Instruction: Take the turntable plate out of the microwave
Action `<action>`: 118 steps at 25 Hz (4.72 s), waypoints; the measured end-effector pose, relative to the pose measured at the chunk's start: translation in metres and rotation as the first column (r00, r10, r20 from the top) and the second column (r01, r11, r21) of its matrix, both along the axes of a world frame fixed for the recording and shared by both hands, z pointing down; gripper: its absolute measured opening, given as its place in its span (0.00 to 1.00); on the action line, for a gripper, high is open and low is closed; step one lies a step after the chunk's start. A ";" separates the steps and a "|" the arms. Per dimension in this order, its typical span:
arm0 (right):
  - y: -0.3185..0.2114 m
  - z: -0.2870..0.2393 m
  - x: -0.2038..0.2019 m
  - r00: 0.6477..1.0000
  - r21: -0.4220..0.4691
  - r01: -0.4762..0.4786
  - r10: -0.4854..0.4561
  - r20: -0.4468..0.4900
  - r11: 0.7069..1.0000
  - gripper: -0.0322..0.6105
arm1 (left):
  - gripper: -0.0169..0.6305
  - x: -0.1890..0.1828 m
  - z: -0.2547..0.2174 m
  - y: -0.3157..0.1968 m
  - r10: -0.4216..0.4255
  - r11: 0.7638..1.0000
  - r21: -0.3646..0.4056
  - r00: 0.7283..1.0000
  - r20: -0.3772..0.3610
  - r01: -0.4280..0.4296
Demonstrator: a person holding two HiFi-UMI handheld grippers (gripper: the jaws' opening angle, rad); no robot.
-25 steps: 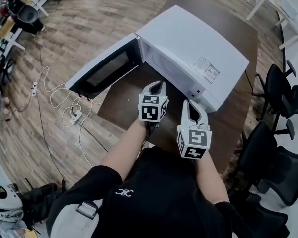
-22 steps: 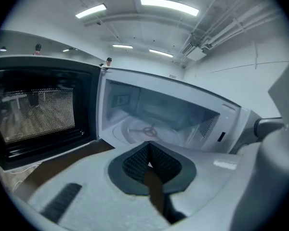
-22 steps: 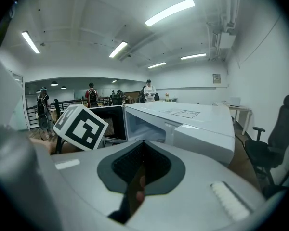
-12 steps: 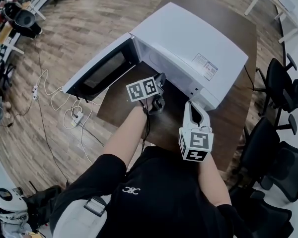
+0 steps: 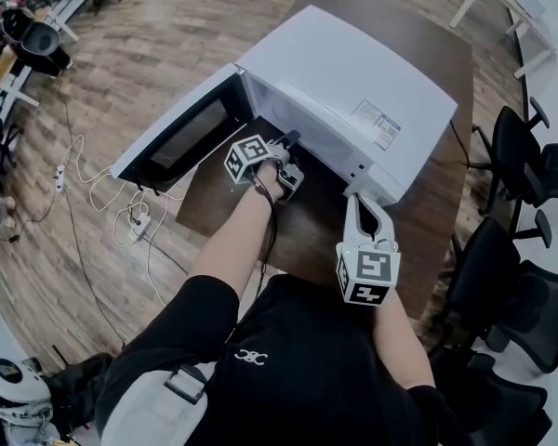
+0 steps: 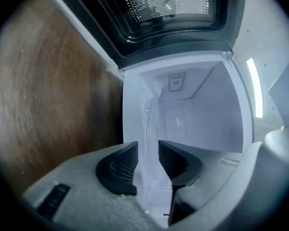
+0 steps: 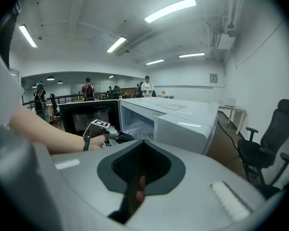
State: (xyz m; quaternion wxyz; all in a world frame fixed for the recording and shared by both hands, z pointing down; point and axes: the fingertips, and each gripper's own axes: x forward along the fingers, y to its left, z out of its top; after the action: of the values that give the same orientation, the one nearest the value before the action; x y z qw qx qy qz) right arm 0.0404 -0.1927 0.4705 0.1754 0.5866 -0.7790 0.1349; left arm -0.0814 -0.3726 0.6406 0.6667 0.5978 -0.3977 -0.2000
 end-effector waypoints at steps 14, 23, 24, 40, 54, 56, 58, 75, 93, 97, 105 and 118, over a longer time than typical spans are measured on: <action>0.000 0.005 0.018 1.000 -0.013 -0.027 0.027 -0.016 1.000 0.06 | 0.21 0.001 0.000 -0.006 -0.018 1.000 0.002 0.991 -0.130 0.018; -0.001 0.010 0.021 0.999 -0.023 -0.023 0.022 -0.025 0.999 0.06 | 0.21 -0.001 0.001 -0.009 -0.016 1.000 0.007 0.989 -0.144 0.018; -0.001 0.010 0.021 0.999 -0.024 -0.023 0.023 -0.026 0.999 0.06 | 0.21 -0.001 0.001 -0.009 -0.016 1.000 0.008 0.989 -0.150 0.017; 0.003 0.009 0.026 0.999 -0.020 -0.037 0.036 -0.034 0.999 0.06 | 0.25 0.013 -0.011 -0.019 0.053 0.998 0.036 0.995 -0.084 -0.050; -0.002 0.012 0.025 0.999 -0.032 -0.034 0.033 -0.043 0.999 0.06 | 0.25 0.020 -0.017 -0.021 0.050 0.997 0.065 0.973 -0.226 -0.037; -0.002 0.012 0.026 0.998 -0.030 -0.036 0.034 -0.050 0.999 0.06 | 0.25 0.023 -0.019 -0.023 0.049 0.997 0.076 0.971 -0.232 -0.032; -0.002 0.012 0.029 0.998 -0.026 -0.038 0.037 -0.060 0.999 0.06 | 0.24 0.026 -0.020 -0.026 0.044 0.996 0.081 0.972 -0.232 -0.026; -0.003 0.010 0.039 0.995 -0.016 -0.037 0.036 -0.092 0.999 0.06 | 0.14 0.049 -0.026 -0.048 0.055 0.994 0.103 0.971 -0.233 -0.032; -0.001 0.008 0.036 0.997 -0.012 -0.043 0.042 -0.070 0.999 0.06 | 0.08 0.043 -0.055 -0.039 0.074 0.975 0.223 0.961 -0.268 -0.013; 0.001 0.006 0.027 0.997 0.000 -0.031 0.031 -0.065 1.000 0.06 | 0.08 0.034 -0.071 -0.032 0.079 0.967 0.253 0.951 -0.299 -0.001; 0.010 -0.002 0.006 0.999 0.030 -0.003 0.004 -0.046 1.000 0.06 | 0.08 0.008 -0.086 0.010 0.089 0.961 0.277 0.945 -0.316 0.002; 0.025 -0.005 -0.046 0.995 0.070 0.103 -0.102 -0.015 0.992 0.06 | 0.08 -0.075 -0.085 0.102 0.015 0.956 0.283 0.951 -0.310 0.077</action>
State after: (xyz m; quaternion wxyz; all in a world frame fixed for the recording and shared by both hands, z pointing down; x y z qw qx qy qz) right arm -0.0053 -0.1676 0.4656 0.1654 0.5523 -0.8115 0.0947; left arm -0.1566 -0.2704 0.5561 0.6219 0.6445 -0.2640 -0.3580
